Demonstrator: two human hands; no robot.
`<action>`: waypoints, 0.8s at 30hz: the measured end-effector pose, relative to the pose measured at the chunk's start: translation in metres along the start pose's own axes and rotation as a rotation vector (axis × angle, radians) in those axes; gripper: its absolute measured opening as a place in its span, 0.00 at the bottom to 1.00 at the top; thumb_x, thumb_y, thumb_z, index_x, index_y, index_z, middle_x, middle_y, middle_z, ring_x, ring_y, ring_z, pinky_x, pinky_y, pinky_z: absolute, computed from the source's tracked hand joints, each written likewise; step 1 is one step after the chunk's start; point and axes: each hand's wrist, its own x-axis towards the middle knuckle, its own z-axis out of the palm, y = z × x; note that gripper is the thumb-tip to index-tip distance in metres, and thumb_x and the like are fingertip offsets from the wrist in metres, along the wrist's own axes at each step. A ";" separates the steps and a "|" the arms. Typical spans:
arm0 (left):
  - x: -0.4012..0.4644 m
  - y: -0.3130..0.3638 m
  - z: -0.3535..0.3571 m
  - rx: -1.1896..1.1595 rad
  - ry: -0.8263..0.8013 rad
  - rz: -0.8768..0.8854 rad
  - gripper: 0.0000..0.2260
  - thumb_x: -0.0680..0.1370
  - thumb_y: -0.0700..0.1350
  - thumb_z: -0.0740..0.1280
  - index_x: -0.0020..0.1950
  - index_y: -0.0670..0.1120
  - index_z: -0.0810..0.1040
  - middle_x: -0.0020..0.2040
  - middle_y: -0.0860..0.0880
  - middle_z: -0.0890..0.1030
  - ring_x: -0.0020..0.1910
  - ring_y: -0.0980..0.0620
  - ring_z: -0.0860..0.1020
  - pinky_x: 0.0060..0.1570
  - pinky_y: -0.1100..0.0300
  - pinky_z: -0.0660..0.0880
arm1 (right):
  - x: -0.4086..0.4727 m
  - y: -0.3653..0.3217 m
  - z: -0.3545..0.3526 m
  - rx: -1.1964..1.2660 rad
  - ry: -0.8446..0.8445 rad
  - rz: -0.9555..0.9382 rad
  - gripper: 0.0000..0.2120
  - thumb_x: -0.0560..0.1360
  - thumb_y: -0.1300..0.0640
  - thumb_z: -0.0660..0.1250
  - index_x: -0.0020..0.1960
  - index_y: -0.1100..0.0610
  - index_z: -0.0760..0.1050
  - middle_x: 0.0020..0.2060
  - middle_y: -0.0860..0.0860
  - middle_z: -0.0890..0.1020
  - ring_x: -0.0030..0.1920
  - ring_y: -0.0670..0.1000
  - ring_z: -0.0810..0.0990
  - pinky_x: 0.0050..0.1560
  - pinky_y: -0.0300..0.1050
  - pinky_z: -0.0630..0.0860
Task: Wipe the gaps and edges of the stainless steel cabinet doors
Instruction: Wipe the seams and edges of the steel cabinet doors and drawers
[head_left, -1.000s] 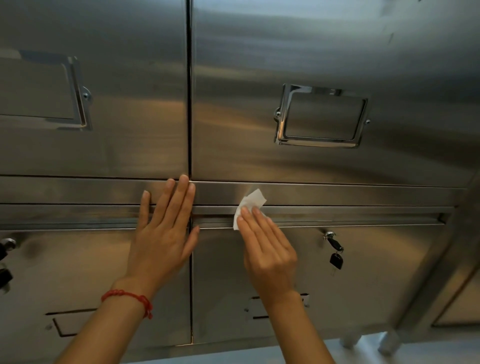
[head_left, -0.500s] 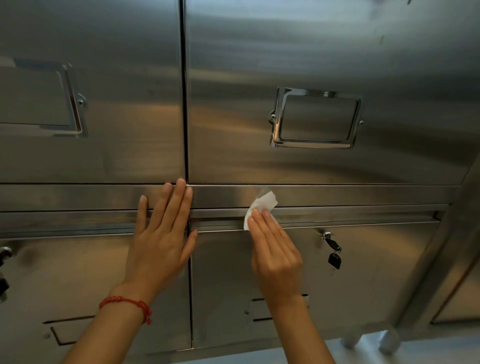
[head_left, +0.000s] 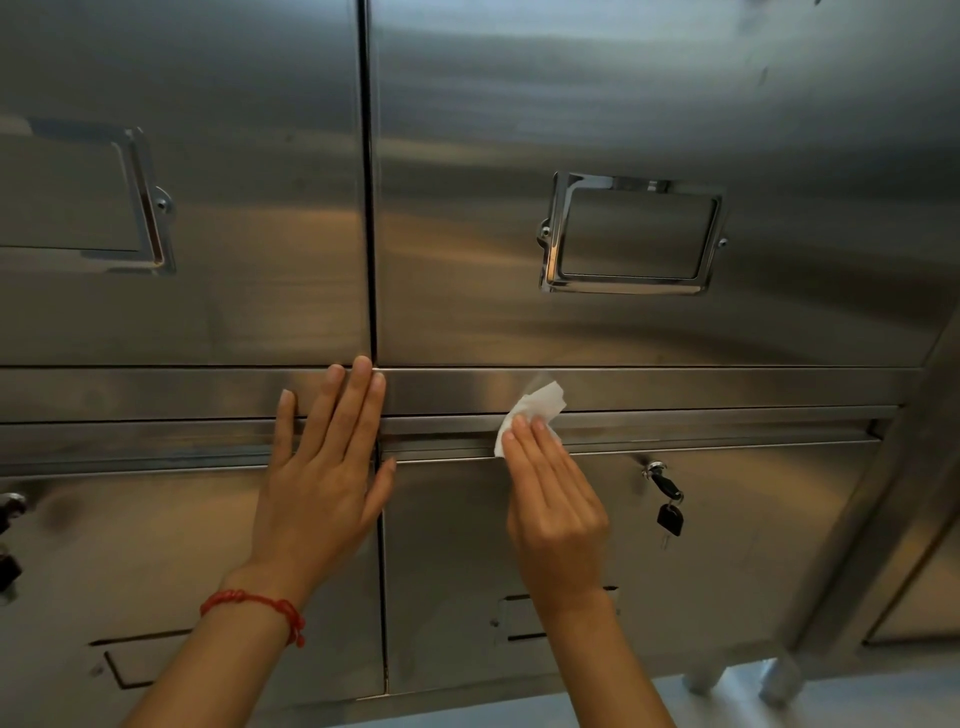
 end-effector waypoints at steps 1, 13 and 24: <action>0.000 0.000 0.000 0.002 0.000 0.002 0.31 0.77 0.52 0.53 0.77 0.42 0.50 0.78 0.49 0.44 0.76 0.50 0.47 0.72 0.45 0.46 | 0.001 -0.003 0.002 0.009 -0.001 -0.007 0.10 0.78 0.65 0.62 0.53 0.65 0.81 0.53 0.59 0.82 0.56 0.55 0.81 0.56 0.49 0.78; 0.000 0.001 -0.001 0.013 -0.002 0.000 0.31 0.77 0.52 0.54 0.76 0.41 0.51 0.78 0.49 0.45 0.76 0.50 0.47 0.73 0.45 0.46 | -0.003 0.004 0.000 -0.016 0.025 0.062 0.12 0.80 0.65 0.59 0.52 0.66 0.81 0.53 0.60 0.82 0.55 0.56 0.81 0.55 0.50 0.78; 0.000 0.000 0.000 -0.007 0.002 0.004 0.31 0.77 0.52 0.54 0.76 0.40 0.51 0.78 0.49 0.45 0.76 0.49 0.47 0.72 0.44 0.47 | -0.007 0.013 -0.003 -0.055 0.020 0.124 0.10 0.74 0.66 0.64 0.52 0.67 0.81 0.53 0.60 0.82 0.55 0.57 0.81 0.54 0.52 0.78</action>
